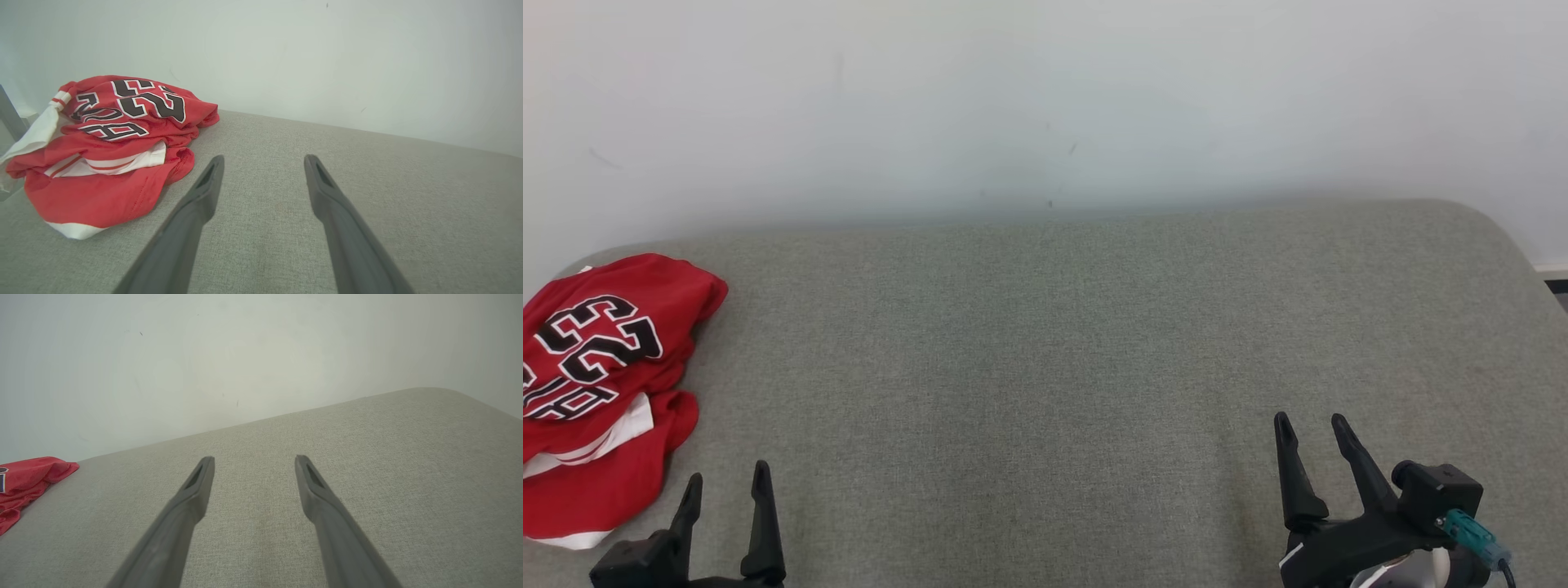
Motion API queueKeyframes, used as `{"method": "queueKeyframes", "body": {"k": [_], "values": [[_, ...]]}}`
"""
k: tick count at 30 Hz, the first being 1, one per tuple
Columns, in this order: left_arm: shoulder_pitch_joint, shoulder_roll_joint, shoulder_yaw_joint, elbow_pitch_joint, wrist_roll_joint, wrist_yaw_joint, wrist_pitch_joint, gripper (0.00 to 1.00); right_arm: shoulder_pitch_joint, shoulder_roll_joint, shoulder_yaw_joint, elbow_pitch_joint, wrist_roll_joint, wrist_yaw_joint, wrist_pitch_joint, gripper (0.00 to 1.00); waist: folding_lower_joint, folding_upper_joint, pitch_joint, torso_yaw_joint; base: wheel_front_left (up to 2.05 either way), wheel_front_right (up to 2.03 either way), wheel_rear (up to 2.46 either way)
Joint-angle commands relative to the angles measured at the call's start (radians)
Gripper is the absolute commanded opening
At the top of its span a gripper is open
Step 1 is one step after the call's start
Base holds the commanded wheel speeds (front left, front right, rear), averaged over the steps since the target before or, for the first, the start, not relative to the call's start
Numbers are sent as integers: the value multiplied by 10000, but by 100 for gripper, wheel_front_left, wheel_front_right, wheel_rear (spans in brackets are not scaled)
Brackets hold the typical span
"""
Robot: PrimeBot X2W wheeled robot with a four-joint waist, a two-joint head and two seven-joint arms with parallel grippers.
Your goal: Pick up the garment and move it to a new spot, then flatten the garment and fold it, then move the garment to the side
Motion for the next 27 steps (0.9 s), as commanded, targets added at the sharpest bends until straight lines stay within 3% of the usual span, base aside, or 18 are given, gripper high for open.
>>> {"method": "queueKeyframes", "body": {"k": [1, 27], "values": [[108, 75, 23, -97, 248, 78, 28, 100, 42, -1, -6, -105, -285, -16, -80, 100, 0, 0, 8, -16, 0, 0, 0], [387, 283, -7, -511, 1826, 563, -54, 100, 90, -2, -151, -199, -2210, -20, -186, 100, 0, 0, 3, -49, 0, 0, 0]]}}
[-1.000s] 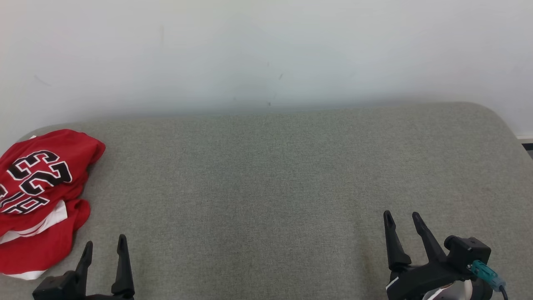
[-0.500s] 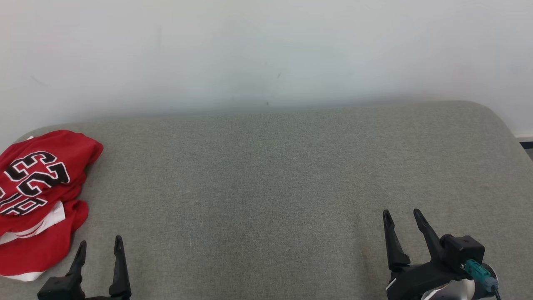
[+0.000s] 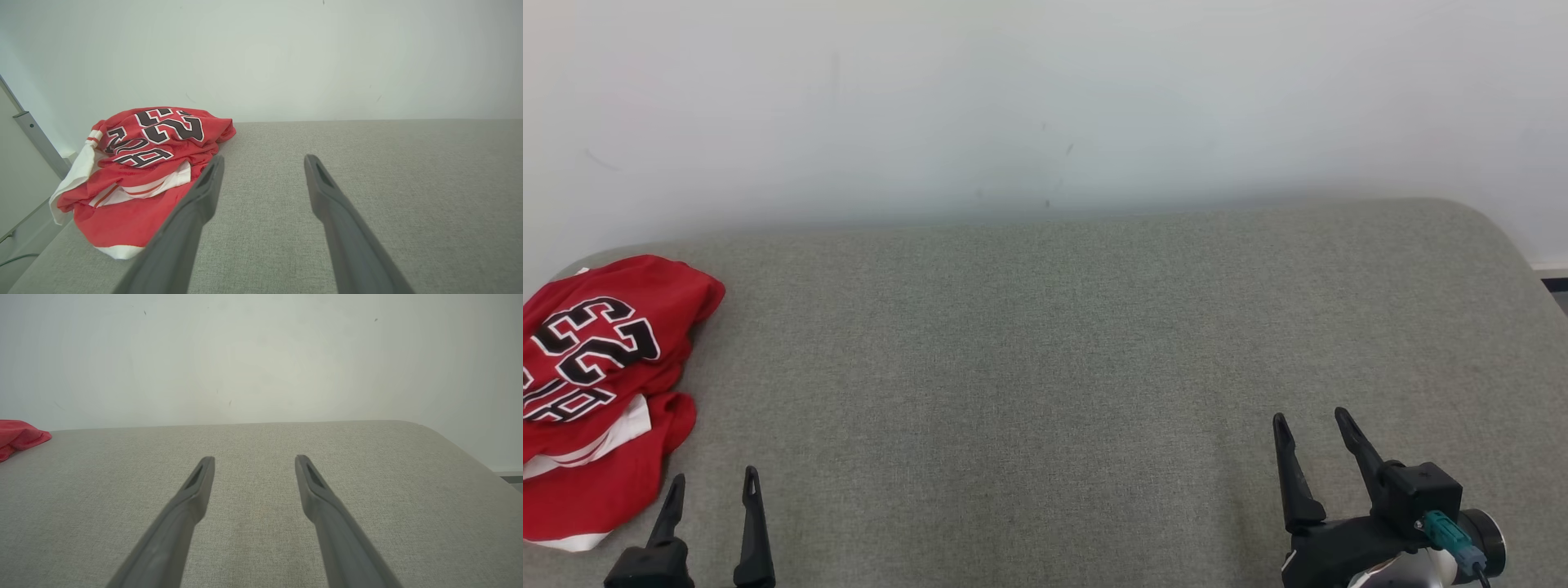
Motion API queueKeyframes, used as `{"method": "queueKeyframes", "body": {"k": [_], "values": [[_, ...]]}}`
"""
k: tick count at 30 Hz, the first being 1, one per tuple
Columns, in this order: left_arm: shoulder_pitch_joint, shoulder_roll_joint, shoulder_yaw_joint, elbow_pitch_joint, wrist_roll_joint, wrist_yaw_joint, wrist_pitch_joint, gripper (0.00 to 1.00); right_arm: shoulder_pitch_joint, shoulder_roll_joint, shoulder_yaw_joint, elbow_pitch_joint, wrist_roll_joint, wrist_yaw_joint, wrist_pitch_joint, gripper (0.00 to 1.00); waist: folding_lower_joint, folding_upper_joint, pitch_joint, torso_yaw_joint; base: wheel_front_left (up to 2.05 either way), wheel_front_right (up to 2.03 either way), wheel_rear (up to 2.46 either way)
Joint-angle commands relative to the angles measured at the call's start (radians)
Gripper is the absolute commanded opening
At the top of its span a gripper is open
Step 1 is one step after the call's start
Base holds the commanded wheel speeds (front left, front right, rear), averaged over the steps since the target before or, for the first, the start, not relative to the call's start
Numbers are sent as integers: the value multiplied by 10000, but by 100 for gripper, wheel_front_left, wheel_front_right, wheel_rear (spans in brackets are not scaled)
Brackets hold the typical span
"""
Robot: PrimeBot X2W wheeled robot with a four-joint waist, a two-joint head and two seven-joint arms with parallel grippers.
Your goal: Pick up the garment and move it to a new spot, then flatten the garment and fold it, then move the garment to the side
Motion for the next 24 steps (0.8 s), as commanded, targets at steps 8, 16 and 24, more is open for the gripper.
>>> {"method": "queueKeyframes", "body": {"k": [8, 16, 24], "values": [[180, 35, 39, -177, -16, 63, 121, 100, 53, 1, -50, 34, -7, -21, 6, 100, 0, 0, 7, 10, 0, 0, 0], [260, 40, -5, -328, -190, 76, 272, 100, 56, 1, -92, 75, 128, -21, 43, 100, 0, 0, 43, 15, 0, 0, 0], [295, 130, -39, -445, -236, 158, 582, 100, -2, 0, -128, 52, 129, -21, 154, 100, 0, 0, 29, 38, 0, 0, 0]]}}
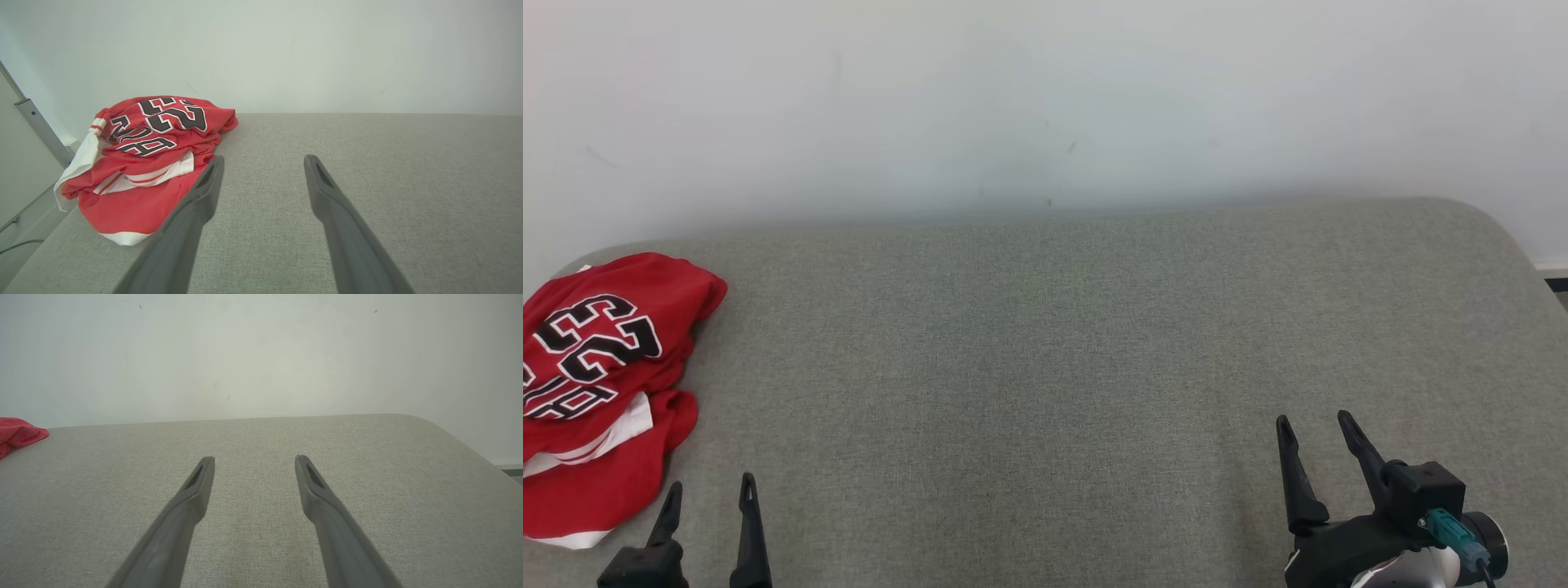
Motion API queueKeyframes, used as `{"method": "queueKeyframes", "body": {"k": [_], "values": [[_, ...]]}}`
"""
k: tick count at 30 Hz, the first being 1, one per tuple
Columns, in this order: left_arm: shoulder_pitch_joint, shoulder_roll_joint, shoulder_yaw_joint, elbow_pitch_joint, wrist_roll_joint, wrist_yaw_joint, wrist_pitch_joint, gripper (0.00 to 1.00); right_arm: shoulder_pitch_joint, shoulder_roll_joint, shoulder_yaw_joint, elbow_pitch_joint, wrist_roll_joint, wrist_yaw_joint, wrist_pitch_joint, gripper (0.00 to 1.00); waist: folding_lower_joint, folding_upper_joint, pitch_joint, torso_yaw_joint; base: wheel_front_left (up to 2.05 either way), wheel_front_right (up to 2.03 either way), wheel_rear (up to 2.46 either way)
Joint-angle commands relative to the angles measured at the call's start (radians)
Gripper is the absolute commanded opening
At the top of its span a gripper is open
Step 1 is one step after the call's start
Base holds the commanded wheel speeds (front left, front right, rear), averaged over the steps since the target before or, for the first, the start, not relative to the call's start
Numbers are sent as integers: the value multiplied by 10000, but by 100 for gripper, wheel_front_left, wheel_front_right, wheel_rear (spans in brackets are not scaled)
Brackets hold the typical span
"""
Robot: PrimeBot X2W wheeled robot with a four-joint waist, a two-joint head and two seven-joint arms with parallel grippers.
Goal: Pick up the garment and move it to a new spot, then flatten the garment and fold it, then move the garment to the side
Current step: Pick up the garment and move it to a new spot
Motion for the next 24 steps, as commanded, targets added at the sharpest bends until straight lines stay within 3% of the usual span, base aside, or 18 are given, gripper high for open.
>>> {"method": "queueKeyframes", "body": {"k": [1, 24], "values": [[84, 50, -2, -52, -43, 22, 65, 100, 8, 2, -24, -26, 75, -21, 18, 100, 0, -1, -7, 3, 0, 0, 0], [263, 140, -127, -283, -238, 189, 245, 100, 35, 2, -78, -42, 183, -21, 344, 100, 0, -1, -55, 22, 0, 0, 0]]}}
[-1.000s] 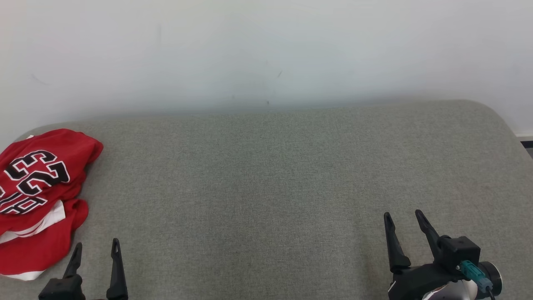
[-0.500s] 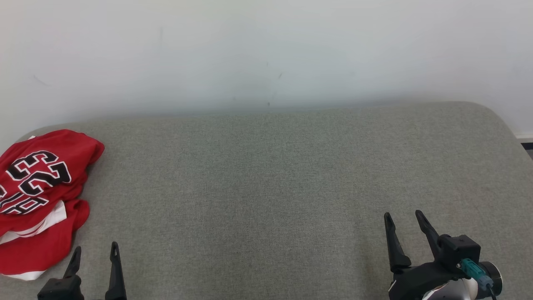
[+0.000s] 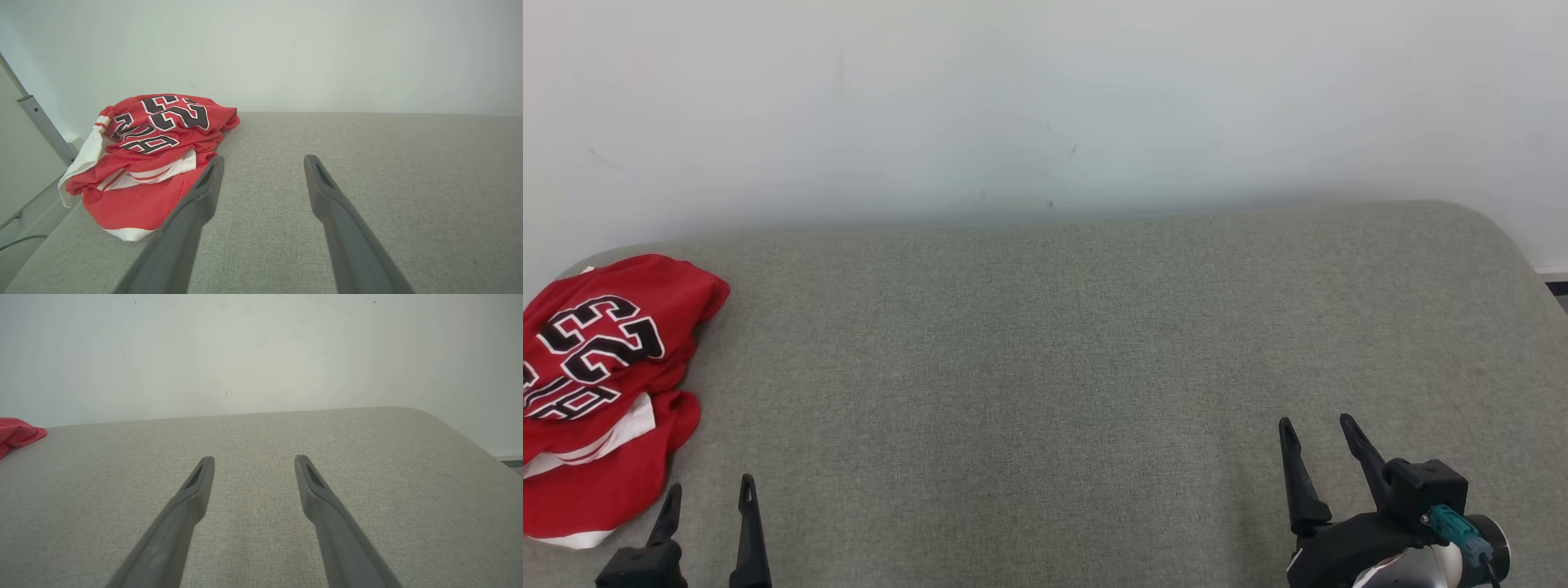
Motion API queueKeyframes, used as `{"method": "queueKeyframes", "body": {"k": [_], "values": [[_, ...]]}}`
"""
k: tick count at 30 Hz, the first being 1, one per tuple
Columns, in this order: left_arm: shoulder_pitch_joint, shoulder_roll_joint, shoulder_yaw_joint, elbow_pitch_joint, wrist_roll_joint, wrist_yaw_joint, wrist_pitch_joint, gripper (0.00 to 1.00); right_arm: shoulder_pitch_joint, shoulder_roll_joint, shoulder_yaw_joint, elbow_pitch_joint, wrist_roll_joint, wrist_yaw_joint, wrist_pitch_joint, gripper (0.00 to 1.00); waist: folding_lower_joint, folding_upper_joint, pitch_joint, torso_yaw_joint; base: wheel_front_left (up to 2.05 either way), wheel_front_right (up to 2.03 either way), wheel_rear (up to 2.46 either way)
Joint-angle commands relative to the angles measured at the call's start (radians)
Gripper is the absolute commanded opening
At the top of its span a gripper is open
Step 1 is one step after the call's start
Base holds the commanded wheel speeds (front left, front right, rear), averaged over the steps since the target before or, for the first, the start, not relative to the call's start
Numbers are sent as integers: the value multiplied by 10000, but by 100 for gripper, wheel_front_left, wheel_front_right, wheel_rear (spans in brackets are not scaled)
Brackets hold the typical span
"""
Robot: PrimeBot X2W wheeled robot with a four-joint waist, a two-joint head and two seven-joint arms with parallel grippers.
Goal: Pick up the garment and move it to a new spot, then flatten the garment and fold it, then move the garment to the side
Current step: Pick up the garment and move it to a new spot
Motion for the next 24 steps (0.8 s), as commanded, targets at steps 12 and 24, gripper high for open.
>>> {"method": "queueKeyframes", "body": {"k": [12, 24], "values": [[61, 127, -59, 9, -193, 54, -69, 100, 110, 4, 38, -39, 241, -21, 33, 100, 0, 0, 15, 205, 0, 0, 0], [209, 287, -74, -194, -231, 166, 87, 100, 241, 5, 54, 104, 379, -21, -60, 100, 0, 0, 4, 1349, 0, 0, 0]]}}
